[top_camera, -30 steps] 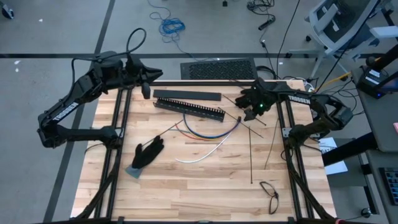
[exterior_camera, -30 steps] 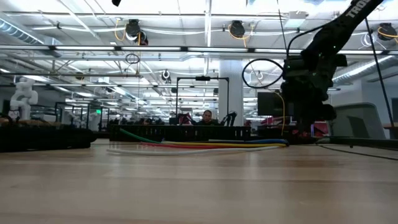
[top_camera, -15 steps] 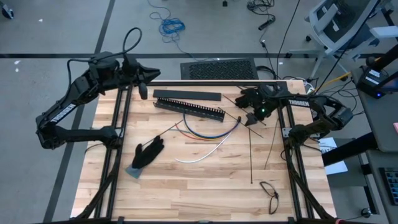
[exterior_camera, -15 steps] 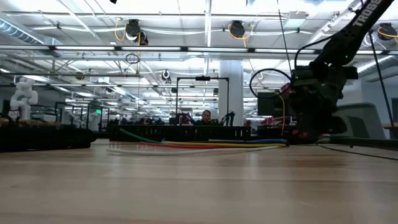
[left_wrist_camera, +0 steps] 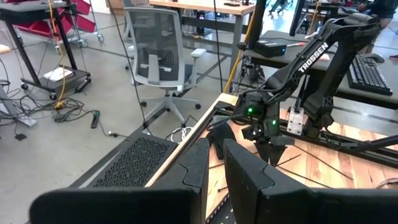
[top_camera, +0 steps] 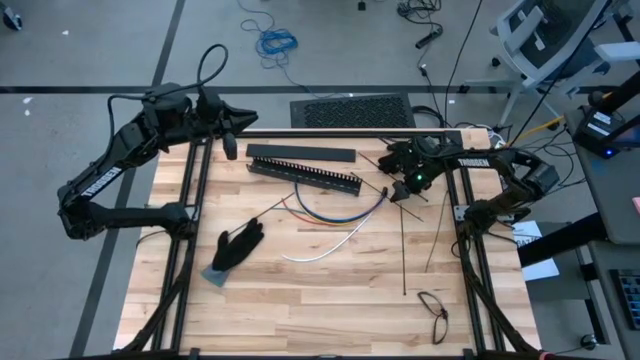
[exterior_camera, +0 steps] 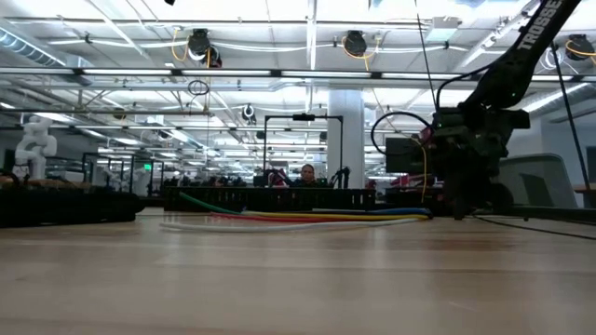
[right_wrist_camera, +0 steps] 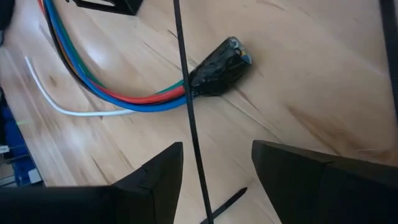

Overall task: Ziptie cables
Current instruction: Prepare the zip tie

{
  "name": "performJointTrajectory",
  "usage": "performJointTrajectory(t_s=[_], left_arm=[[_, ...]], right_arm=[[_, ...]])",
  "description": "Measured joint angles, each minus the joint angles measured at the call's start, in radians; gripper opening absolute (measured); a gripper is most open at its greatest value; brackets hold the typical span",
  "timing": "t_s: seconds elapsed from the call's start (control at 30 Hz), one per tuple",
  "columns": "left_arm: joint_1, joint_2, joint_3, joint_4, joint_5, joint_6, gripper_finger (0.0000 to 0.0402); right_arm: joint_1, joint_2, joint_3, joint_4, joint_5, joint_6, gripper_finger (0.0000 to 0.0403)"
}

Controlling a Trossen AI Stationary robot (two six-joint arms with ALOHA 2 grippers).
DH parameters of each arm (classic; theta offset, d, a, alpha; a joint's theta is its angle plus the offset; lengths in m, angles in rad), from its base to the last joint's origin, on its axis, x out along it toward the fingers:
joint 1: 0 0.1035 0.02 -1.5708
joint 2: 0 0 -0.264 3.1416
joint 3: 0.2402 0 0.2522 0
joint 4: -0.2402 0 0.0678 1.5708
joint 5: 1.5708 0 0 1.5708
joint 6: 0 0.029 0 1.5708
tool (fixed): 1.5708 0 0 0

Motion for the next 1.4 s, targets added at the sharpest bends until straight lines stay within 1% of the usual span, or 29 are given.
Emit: performJointTrajectory(t_s=[0.17, 0.57, 0.73, 1.07, 1.3, 1.4], left_arm=[[0.000, 0.000, 0.000, 0.000, 0.000, 0.000, 0.0048], [0.000, 0.000, 0.000, 0.000, -0.002, 0.001, 0.0048], [0.000, 0.000, 0.000, 0.000, -0.005, 0.000, 0.0048], [0.000, 0.000, 0.000, 0.000, -0.006, 0.002, 0.0048], [0.000, 0.000, 0.000, 0.000, -0.007, 0.002, 0.0048], [0.000, 0.000, 0.000, 0.000, -0.007, 0.002, 0.0048]], right_arm=[[-0.001, 0.012, 0.001, 0.005, -0.022, -0.008, 0.0192], [0.000, 0.013, 0.000, 0.007, -0.023, -0.007, 0.0192], [0.002, 0.015, -0.002, 0.002, -0.068, -0.010, 0.0192], [0.000, 0.014, -0.002, 0.007, -0.063, -0.011, 0.0192], [0.000, 0.012, 0.001, 0.036, 0.019, -0.003, 0.0192], [-0.001, 0.011, 0.002, 0.037, 0.033, -0.001, 0.0192]])
